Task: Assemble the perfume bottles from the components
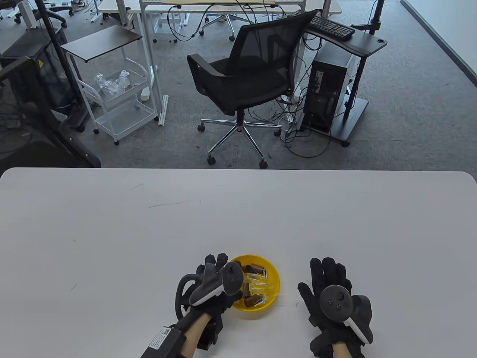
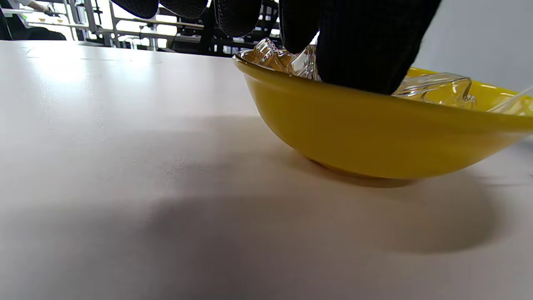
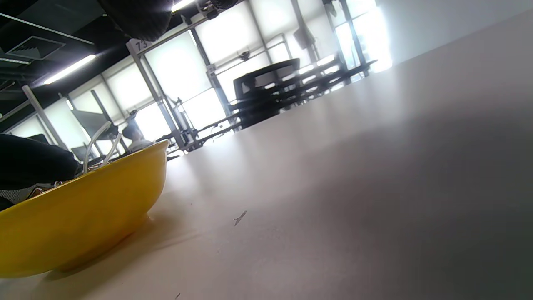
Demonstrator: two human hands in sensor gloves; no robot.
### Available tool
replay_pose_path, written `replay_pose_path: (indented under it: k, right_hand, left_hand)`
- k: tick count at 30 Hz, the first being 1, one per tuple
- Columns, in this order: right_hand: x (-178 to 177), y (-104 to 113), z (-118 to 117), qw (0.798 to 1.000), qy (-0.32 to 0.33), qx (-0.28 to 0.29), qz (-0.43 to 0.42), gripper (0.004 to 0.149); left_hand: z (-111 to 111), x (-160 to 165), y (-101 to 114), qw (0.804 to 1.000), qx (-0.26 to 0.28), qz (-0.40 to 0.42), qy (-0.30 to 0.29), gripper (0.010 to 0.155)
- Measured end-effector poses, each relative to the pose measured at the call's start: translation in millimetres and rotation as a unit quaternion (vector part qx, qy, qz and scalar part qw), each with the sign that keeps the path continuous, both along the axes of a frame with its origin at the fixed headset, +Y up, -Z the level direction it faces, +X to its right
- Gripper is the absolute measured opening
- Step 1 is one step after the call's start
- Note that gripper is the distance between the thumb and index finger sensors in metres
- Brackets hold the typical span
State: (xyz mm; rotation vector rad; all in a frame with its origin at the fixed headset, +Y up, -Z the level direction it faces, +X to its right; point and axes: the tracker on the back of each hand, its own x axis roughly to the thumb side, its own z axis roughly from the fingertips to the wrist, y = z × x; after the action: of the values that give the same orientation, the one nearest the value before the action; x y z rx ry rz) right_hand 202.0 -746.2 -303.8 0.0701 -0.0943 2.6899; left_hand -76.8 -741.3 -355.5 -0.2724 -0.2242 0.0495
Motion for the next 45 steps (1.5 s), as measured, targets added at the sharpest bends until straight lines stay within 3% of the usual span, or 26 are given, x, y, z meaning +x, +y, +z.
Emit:
replay_pose_path:
  k: [9,23,35,45]
  right_hand:
    - [-0.3,-0.3,-0.3,1.0,0.004,-0.003,-0.008,0.066]
    - [-0.2,0.8,0.1,1.0,0.005,-0.006,-0.009,0.066]
    - [0.5,1.6,0.5,1.0,0.003,-0.009,-0.014,0.066]
    - [1.7,2.7,0.8,1.0,0.002,-0.007,-0.011,0.065]
  left_hand:
    - [4.9,10.6,-4.3,0.999,0.026,-0.031,-0.019,0.078]
    - [0.3,11.4,-7.7,0.999,0.009,0.03,-0.032,0.072]
    - [0.3,8.4,-7.2,0.996,0.023,0.084,-0.034,0.059]
    - [10.0,-8.7,21.2,0.981,0.06,0.181,-0.027,0.058]
